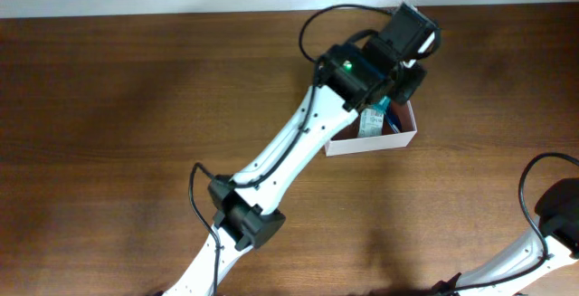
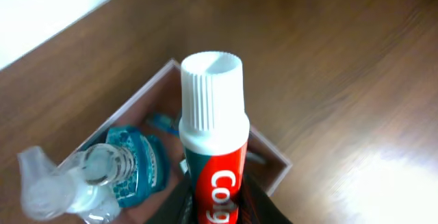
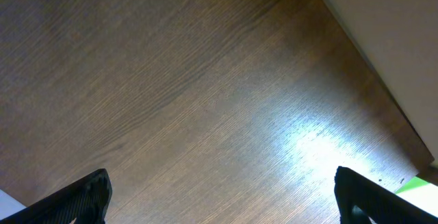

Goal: Pack container
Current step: 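Carry the toothpaste tube with the left gripper into the box and release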

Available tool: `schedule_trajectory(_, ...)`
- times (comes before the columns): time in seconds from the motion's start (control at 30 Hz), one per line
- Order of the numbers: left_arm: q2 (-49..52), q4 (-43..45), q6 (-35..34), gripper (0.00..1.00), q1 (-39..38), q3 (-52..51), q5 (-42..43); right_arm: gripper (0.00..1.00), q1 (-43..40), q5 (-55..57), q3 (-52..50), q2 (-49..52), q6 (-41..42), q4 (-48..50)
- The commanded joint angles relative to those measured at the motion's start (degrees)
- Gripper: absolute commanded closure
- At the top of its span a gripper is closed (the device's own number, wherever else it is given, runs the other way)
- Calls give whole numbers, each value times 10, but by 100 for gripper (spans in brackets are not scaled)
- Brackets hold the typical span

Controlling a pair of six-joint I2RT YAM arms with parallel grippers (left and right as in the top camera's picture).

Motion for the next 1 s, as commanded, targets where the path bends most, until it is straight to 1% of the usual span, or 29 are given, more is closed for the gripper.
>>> schedule_trajectory(0.0,-1,28,65,80,8,-59,-19,1,-1,9,-3,3,1,2)
schedule_trajectory(0.1,-1,55,68,80,11,-101,-19,1,-1,9,-3,3,1,2)
schedule_trajectory(0.13,-1,60,68,78,11,-110,-19,1,-1,9,-3,3,1,2)
schedule_trajectory(0.27,0,83,68,76,15,-146,-19,1,-1,9,-3,3,0,2)
schedule_trajectory(0.53,4,96,67,76,15,-188,-19,1,-1,9,-3,3,1,2)
schedule_trajectory(0.57,5,96,67,72,15,-188,-19,1,-1,9,-3,3,0,2)
schedule_trajectory(0.63,5,97,67,60,15,-188,-19,1,-1,9,-3,3,1,2)
schedule_trajectory(0.67,5,98,67,50,15,-188,-19,1,-1,9,-3,3,1,2)
schedule_trajectory(0.7,5,99,67,43,15,-188,-19,1,-1,9,-3,3,1,2)
schedule_trajectory(0.77,5,99,67,36,15,-188,-19,1,-1,9,-3,3,1,2)
schedule_trajectory(0.87,4,97,67,31,15,-186,-19,1,-1,9,-3,3,1,2)
schedule_trajectory(0.97,-6,93,67,30,14,-179,-19,1,-1,9,-3,3,1,2)
